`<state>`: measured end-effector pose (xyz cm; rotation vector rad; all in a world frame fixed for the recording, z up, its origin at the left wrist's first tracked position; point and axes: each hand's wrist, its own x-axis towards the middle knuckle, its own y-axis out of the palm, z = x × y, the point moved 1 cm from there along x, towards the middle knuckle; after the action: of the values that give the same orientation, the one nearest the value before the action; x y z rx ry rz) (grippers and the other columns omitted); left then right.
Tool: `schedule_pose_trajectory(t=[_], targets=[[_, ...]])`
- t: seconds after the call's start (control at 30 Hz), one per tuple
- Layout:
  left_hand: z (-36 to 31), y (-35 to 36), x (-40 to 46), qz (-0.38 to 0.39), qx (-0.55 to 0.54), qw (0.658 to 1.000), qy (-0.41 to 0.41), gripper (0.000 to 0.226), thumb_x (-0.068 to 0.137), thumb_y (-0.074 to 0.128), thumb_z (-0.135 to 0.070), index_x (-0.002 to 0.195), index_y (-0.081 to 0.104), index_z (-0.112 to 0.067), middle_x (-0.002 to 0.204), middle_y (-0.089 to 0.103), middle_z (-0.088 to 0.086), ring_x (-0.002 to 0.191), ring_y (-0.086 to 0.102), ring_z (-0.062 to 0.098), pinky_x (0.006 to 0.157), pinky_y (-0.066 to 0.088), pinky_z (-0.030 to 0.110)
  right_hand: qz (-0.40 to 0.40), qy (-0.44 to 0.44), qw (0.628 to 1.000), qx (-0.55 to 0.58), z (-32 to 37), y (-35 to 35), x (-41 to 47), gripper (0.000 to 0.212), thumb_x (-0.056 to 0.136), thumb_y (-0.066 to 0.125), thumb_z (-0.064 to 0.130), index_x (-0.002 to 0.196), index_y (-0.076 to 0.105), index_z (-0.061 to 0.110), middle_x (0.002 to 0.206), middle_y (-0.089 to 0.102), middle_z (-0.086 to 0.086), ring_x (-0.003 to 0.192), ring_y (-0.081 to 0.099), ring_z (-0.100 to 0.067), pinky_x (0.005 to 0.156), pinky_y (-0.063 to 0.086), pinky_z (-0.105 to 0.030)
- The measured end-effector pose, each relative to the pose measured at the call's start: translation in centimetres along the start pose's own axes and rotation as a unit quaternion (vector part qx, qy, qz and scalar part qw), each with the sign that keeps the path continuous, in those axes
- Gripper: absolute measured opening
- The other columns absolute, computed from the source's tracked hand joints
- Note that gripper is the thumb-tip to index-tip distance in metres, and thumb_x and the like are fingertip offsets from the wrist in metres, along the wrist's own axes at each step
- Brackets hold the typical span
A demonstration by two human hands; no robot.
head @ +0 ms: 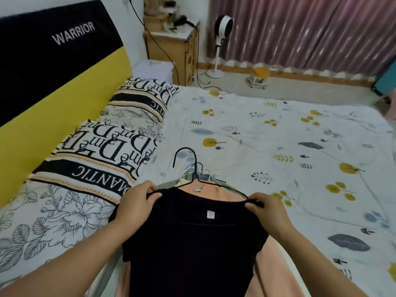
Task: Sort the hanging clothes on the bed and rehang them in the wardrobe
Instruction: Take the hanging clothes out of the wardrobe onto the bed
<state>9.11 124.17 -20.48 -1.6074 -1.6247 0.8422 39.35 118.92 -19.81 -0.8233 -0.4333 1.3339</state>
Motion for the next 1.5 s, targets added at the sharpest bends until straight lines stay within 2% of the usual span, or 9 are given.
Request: schedule_pose_trajectory(t=[0.27,0.47,0.63,0.77,0.87,1.0,1.13,1.33,1.5], targets=[[4.1,9.3,7.2,0.017,0.077,0.996,-0.039,0.019,0.092,0.055,-0.028,0.097,0.063,-0.011,0.096,0.066,0.004,0.093,0.058,0.024,0.08,0.039,0.035,0.031,0.029,0.999,-0.009,-4.4,6.1,9.5,0.021,0.091,0.059,0.022,0.11,0.066,0.015,0.109,0.067,-0.003,0.101,0.059,-0.019,0.082,0.042,-0.026],[7.8,14.8,10.0,0.04,0.091,0.992,-0.073,0.019,0.093,0.053,-0.023,0.093,0.059,-0.005,0.091,0.062,0.012,0.091,0.053,0.029,0.075,0.042,0.037,0.061,-0.006,0.996,-0.067,-6.3,11.1,13.0,0.035,0.1,0.035,0.018,0.132,0.049,0.015,0.134,0.052,-0.005,0.124,0.047,-0.021,0.102,0.034,-0.03],[9.6,18.1,10.5,0.058,0.11,0.988,-0.095,0.02,0.092,0.055,-0.022,0.102,0.06,-0.005,0.102,0.062,0.012,0.1,0.053,0.03,0.084,0.042,0.037,0.063,-0.029,0.975,-0.211,-7.9,13.6,14.3,0.04,0.098,0.035,0.019,0.137,0.043,0.019,0.135,0.049,-0.003,0.124,0.044,-0.021,0.095,0.031,-0.028],[9.5,19.8,8.4,0.047,0.138,0.989,-0.019,0.029,0.085,0.063,-0.014,0.113,0.059,-0.007,0.11,0.06,0.011,0.104,0.056,0.03,0.091,0.044,0.046,0.075,-0.072,0.971,-0.215,-9.7,17.2,13.6,0.037,0.083,0.052,0.014,0.12,0.056,0.009,0.111,0.06,-0.012,0.101,0.058,-0.032,0.084,0.049,-0.04],[9.6,20.7,6.9,0.075,0.192,0.976,0.07,0.035,0.087,0.047,-0.023,0.119,0.06,-0.016,0.119,0.062,0.004,0.107,0.059,0.021,0.093,0.046,0.042,0.08,-0.077,0.965,-0.237,-9.6,18.9,13.2,0.035,0.078,0.057,0.019,0.112,0.064,0.012,0.116,0.064,-0.013,0.107,0.061,-0.034,0.084,0.052,-0.045],[9.6,21.1,6.9,0.218,0.215,0.952,0.019,0.049,0.101,0.028,-0.032,0.148,0.02,-0.022,0.155,0.02,-0.003,0.142,0.021,0.013,0.116,0.015,0.036,0.179,-0.048,0.94,-0.287,-9.9,19.5,13.6,0.057,0.097,0.013,0.039,0.146,0.029,0.016,0.155,0.02,-0.011,0.145,0.014,-0.028,0.117,0.009,-0.04],[8.3,20.3,7.9,0.287,0.23,0.93,-0.019,0.056,0.101,0.026,-0.037,0.15,0.005,-0.022,0.158,0.002,-0.002,0.145,0.005,0.015,0.117,0.006,0.039,0.214,-0.028,0.932,-0.29,-9.2,19.1,13.9,0.054,0.101,0.022,0.042,0.15,0.014,0.021,0.159,0.0,-0.008,0.146,-0.005,-0.029,0.119,0.003,-0.04],[6.6,16.4,8.0,0.275,0.231,0.933,-0.021,0.041,0.099,0.036,-0.033,0.136,0.041,-0.017,0.148,0.028,0.005,0.137,0.024,0.022,0.112,0.02,0.035,0.163,-0.024,0.955,-0.248,-6.1,16.9,12.9,0.043,0.099,0.032,0.038,0.137,0.04,0.019,0.155,0.015,-0.005,0.143,0.013,-0.027,0.113,0.025,-0.039],[5.5,11.2,6.3,0.277,0.191,0.942,-0.021,0.035,0.098,0.038,-0.031,0.129,0.049,-0.018,0.133,0.045,0.004,0.124,0.039,0.022,0.101,0.035,0.033,0.148,-0.044,0.95,-0.271,-2.2,14.4,10.6,0.034,0.099,0.034,0.033,0.115,0.054,0.012,0.135,0.043,-0.013,0.12,0.043,-0.031,0.099,0.037,-0.037]])
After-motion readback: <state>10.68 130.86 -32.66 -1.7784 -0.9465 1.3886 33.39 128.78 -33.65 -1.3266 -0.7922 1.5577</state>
